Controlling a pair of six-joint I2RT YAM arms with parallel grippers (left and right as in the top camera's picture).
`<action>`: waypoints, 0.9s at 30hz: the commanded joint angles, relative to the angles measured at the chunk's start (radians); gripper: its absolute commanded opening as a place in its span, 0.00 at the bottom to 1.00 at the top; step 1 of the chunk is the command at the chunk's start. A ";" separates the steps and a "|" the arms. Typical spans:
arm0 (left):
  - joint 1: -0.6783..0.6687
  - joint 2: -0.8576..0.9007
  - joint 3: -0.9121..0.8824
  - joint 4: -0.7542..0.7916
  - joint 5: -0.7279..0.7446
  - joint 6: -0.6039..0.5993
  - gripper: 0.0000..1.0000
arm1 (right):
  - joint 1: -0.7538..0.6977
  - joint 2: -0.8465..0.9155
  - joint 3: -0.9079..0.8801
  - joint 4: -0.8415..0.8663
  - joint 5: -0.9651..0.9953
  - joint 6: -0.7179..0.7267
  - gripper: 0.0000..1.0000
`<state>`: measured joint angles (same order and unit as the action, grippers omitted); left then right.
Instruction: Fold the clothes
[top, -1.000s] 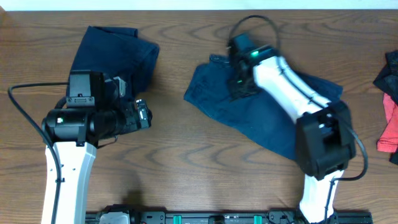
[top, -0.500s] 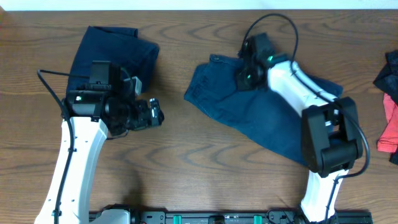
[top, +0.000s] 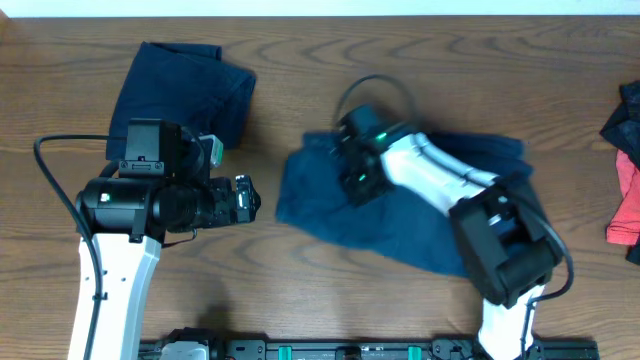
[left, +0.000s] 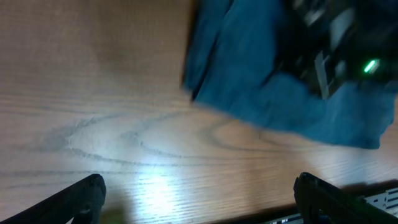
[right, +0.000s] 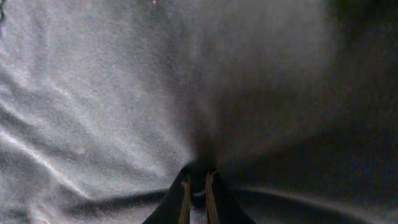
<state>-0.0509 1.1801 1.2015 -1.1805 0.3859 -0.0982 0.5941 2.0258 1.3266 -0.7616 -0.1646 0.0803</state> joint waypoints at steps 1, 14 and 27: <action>-0.003 0.017 -0.020 0.003 -0.002 0.019 0.98 | 0.068 0.046 -0.029 -0.022 0.122 0.013 0.07; -0.034 0.032 -0.148 0.017 0.055 0.016 0.98 | -0.167 -0.013 0.023 0.027 -0.180 -0.037 0.10; -0.186 0.097 -0.439 0.374 -0.092 -0.210 0.99 | -0.340 -0.125 0.022 -0.271 -0.264 -0.063 0.34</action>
<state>-0.2279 1.2434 0.8280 -0.8536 0.3241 -0.2237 0.2630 1.9366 1.3407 -1.0245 -0.3840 0.0444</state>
